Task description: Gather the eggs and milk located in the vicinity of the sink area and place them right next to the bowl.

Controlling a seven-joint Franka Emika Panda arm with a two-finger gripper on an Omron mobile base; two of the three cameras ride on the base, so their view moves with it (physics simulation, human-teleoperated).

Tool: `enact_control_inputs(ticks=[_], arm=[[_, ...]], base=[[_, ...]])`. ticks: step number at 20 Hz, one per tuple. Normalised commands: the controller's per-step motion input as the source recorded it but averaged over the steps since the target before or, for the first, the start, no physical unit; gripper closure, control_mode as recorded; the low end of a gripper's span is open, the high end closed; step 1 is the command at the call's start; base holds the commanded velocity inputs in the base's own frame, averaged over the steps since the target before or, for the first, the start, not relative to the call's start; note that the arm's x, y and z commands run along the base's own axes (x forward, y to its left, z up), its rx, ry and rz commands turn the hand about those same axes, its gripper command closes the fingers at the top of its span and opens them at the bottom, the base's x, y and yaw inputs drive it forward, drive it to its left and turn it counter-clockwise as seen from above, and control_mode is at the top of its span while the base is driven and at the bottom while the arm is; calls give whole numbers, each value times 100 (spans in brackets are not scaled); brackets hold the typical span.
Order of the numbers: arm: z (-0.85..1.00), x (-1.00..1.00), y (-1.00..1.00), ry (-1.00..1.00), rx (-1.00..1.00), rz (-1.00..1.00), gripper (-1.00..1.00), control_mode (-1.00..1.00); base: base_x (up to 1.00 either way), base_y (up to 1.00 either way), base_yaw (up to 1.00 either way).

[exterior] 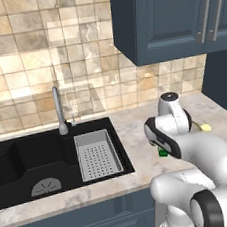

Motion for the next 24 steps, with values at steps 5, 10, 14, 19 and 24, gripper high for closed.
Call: enact_control_inputs(ticks=[5, 10, 14, 19, 24], arm=[[28, -47, 1, 0, 0, 0, -100, -100], [25, -61, 14, 0, 0, 0, -100, -100], [39, -56, 28, 0, 0, 0, -100, -100], [25, -28, 39, 0, 0, 1, -100, -100], [8, -3, 47, 0, 0, 0, -100, -100]], base=[[0, 0, 0], [0, 0, 0], [0, 0, 0], [0, 0, 0], [0, 0, 0]])
